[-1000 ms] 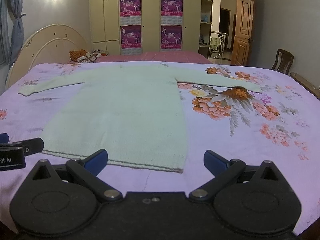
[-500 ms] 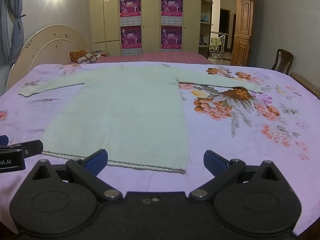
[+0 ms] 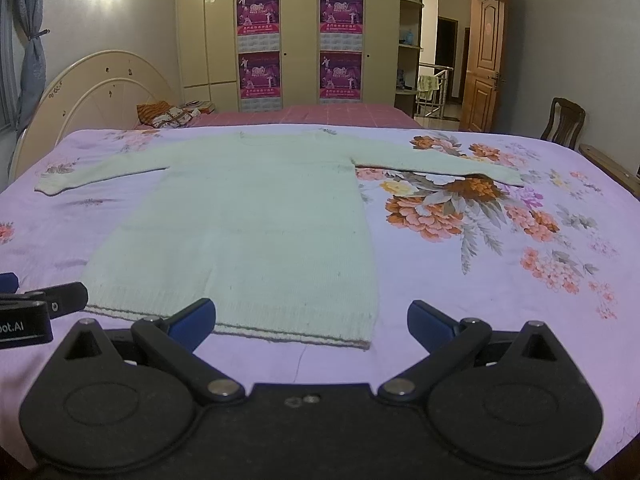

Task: Fold small clothes

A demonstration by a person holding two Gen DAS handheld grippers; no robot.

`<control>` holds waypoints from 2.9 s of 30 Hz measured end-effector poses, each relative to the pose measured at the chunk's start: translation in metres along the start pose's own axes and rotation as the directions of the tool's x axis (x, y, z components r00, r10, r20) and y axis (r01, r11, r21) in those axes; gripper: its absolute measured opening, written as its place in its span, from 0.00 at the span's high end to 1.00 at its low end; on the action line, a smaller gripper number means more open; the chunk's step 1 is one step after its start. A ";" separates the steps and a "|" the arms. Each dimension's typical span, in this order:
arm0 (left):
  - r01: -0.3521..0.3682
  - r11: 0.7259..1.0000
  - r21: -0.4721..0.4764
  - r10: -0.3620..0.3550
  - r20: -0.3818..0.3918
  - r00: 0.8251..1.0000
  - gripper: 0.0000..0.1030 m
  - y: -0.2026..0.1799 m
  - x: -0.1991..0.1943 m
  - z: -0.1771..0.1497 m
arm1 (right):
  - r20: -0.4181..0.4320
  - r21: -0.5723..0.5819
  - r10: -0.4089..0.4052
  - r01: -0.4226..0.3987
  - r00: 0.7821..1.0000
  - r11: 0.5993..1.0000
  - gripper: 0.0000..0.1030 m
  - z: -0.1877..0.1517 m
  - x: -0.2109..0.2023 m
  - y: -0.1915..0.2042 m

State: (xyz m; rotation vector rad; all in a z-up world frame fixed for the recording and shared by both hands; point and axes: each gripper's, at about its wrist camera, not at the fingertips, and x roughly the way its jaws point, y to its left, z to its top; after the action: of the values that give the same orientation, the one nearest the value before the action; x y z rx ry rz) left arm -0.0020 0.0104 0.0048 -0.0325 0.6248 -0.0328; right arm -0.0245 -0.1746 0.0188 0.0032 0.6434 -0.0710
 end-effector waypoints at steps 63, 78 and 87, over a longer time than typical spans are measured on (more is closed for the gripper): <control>0.039 0.999 0.003 -0.038 -0.053 0.998 0.00 -0.009 0.044 0.026 | 0.003 0.029 -0.039 0.039 0.999 0.999 0.01 0.013 0.018 -0.021; 0.041 0.999 -0.030 -0.040 0.026 0.999 0.00 -0.012 0.117 0.101 | 0.061 0.150 -0.116 0.106 0.991 0.983 0.01 0.087 0.088 -0.096; -0.015 0.999 -0.036 0.016 0.049 0.999 0.00 0.004 0.229 0.159 | 0.122 0.339 -0.181 0.131 0.976 0.932 0.03 0.141 0.163 -0.195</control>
State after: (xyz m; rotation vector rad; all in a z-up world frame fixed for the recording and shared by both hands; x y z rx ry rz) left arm 0.2767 0.0088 -0.0006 -0.0625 0.5761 -0.0059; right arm 0.1773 -0.3833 0.0376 0.2682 0.4727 -0.3308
